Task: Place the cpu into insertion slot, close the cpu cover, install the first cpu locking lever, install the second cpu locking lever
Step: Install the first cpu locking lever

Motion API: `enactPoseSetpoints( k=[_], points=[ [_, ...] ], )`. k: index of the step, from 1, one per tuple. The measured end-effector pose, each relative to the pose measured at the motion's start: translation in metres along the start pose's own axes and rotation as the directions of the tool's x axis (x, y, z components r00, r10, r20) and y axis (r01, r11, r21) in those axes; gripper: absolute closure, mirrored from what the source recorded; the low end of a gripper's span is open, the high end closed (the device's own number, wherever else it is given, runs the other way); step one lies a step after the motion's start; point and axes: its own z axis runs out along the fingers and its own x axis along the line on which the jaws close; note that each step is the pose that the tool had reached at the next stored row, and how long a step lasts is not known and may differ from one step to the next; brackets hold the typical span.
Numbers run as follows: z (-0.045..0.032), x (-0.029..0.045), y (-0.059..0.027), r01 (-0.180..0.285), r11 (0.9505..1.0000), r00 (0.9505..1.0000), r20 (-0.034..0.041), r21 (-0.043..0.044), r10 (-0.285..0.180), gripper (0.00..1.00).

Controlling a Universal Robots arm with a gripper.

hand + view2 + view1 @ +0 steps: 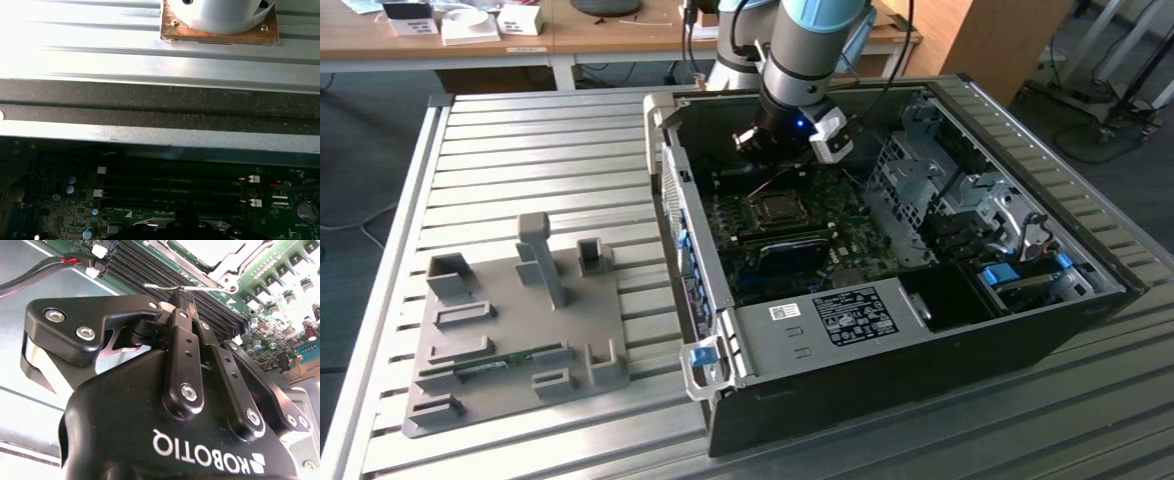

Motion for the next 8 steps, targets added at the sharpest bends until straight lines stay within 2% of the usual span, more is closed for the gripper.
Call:
enactPoseSetpoints(
  k=[8],
  points=[
    [0.0026,-0.0012,-0.0008,0.000,1.0000,1.0000,-0.0001,0.0001,0.000,0.89]
  ],
)
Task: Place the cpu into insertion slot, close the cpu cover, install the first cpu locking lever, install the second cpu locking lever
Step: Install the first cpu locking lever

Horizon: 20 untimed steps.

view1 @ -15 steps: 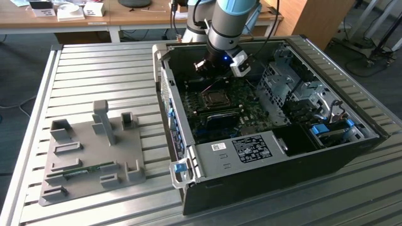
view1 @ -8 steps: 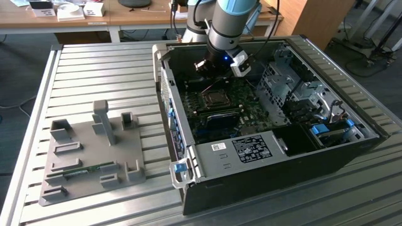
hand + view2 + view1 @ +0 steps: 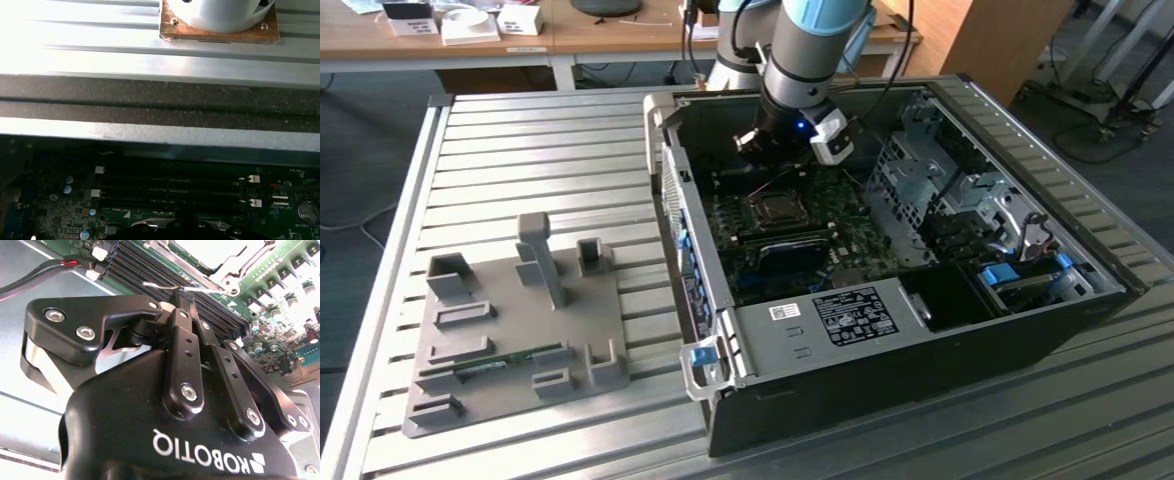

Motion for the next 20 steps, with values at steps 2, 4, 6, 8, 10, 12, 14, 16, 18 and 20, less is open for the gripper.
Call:
enactPoseSetpoints(
  k=[2,4,6,8,10,12,14,16,18,20],
  points=[
    [0.0000,-0.0001,0.0000,0.000,1.0000,1.0000,-0.0001,0.0001,0.000,0.89],
    [0.0002,-0.0002,0.0000,0.000,1.0000,1.0000,0.0001,-0.0001,0.000,0.89],
    [0.0003,-0.0002,-0.0001,0.000,1.0000,1.0000,0.0001,-0.0001,0.000,0.89],
    [0.0006,-0.0002,-0.0001,0.000,1.0000,1.0000,0.0002,-0.0003,0.000,0.89],
    [0.0006,-0.0001,-0.0002,0.000,1.0000,1.0000,0.0001,-0.0001,0.000,0.89],
    [0.0006,-0.0001,-0.0002,0.000,1.0000,1.0000,0.0000,0.0000,0.000,0.89],
    [0.0007,-0.0001,-0.0002,0.000,1.0000,1.0000,0.0001,-0.0001,0.000,0.89],
    [0.0012,-0.0001,-0.0003,0.000,1.0000,1.0000,0.0002,-0.0003,0.000,0.89],
    [0.0016,-0.0001,-0.0004,0.000,1.0000,1.0000,0.0001,-0.0002,0.000,0.89],
    [0.0019,-0.0001,-0.0005,0.000,1.0000,1.0000,0.0001,-0.0001,0.000,0.89]
  ],
)
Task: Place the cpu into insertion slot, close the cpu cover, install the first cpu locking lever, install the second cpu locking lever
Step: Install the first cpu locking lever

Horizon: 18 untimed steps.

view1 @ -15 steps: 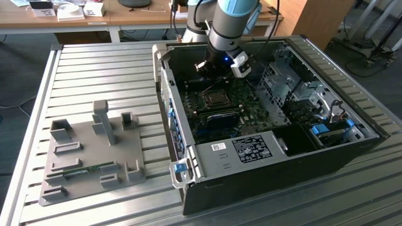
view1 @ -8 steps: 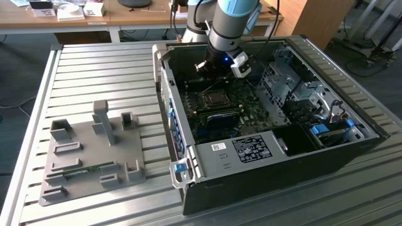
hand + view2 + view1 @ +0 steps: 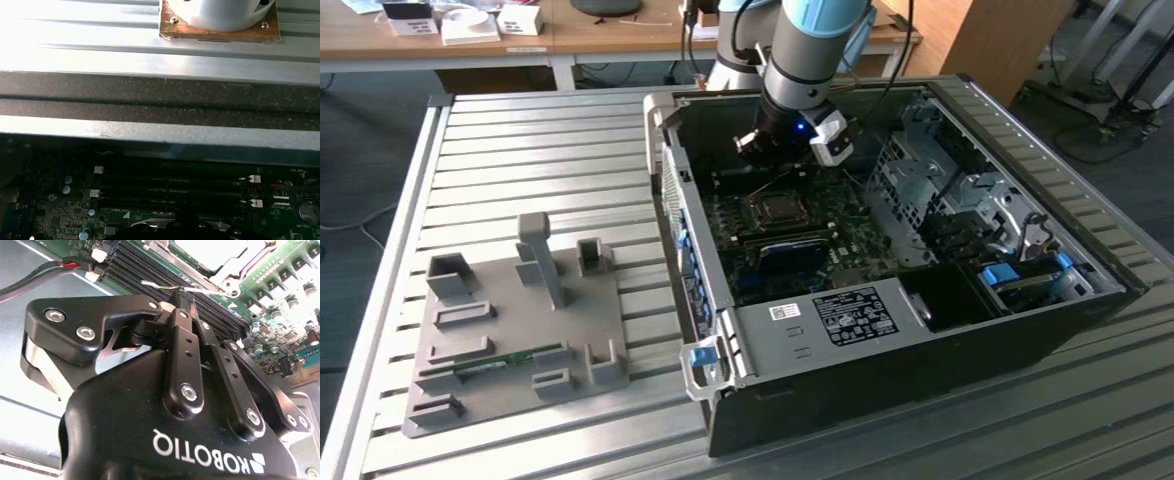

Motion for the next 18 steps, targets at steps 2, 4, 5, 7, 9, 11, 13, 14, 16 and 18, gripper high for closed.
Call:
enactPoseSetpoints(
  k=[2,4,5,7,9,11,13,14,16,18],
  points=[
    [0.0002,-0.0002,-0.0001,0.000,1.0000,1.0000,0.0000,0.0002,0.000,0.89],
    [0.0007,-0.0002,-0.0002,0.000,1.0000,1.0000,0.0001,-0.0001,0.000,0.89],
    [0.0009,-0.0002,-0.0003,0.000,1.0000,1.0000,0.0001,-0.0002,0.000,0.89],
    [0.0015,-0.0002,-0.0004,0.000,1.0000,1.0000,0.0000,0.0001,0.000,0.89],
    [0.0020,-0.0001,-0.0006,0.000,1.0000,1.0000,0.0000,0.0001,0.000,0.89],
    [0.0022,-0.0002,-0.0007,0.000,1.0000,1.0000,-0.0002,0.0003,0.000,0.89],
    [0.0025,-0.0008,-0.0007,0.000,1.0000,1.0000,-0.0001,0.0001,0.000,0.89],
    [0.0085,-0.0060,-0.0026,0.000,1.0000,1.0000,0.0000,0.0001,0.000,0.89],
    [0.0097,-0.0061,-0.0029,0.000,1.0000,1.0000,0.0000,0.0001,0.000,0.89],
    [0.0105,-0.0062,-0.0031,0.000,1.0000,1.0000,0.0000,0.0001,0.000,0.89]
  ],
)
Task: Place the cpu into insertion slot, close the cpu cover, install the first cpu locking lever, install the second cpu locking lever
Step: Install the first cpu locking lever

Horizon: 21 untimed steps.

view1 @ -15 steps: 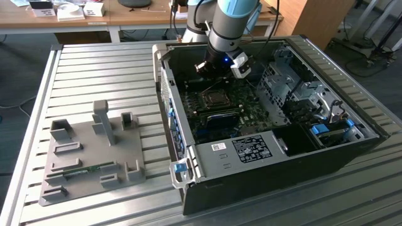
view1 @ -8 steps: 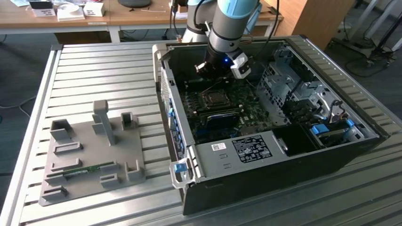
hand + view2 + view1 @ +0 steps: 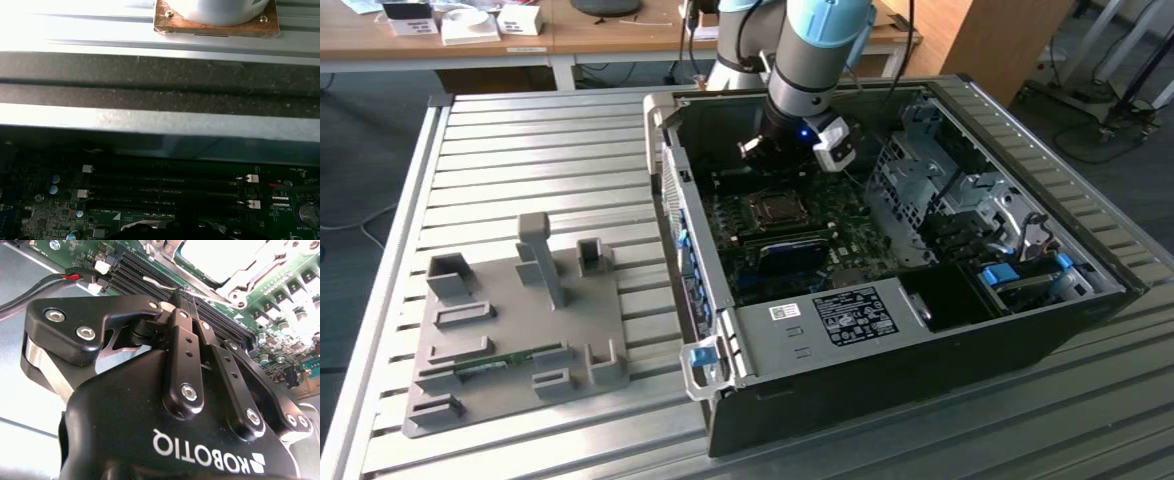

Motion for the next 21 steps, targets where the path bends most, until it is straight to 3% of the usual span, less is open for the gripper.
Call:
enactPoseSetpoints(
  k=[8,12,21],
  points=[
    [0.0028,-0.0002,-0.0008,0.000,1.0000,1.0000,0.0000,0.0000,0.000,0.89],
    [-0.0027,-0.0006,0.0007,0.000,1.0000,1.0000,0.0000,0.0000,0.000,0.89],
    [-0.0073,-0.0009,0.0020,0.000,1.0000,1.0000,0.0000,0.0000,0.000,0.89]
  ],
)
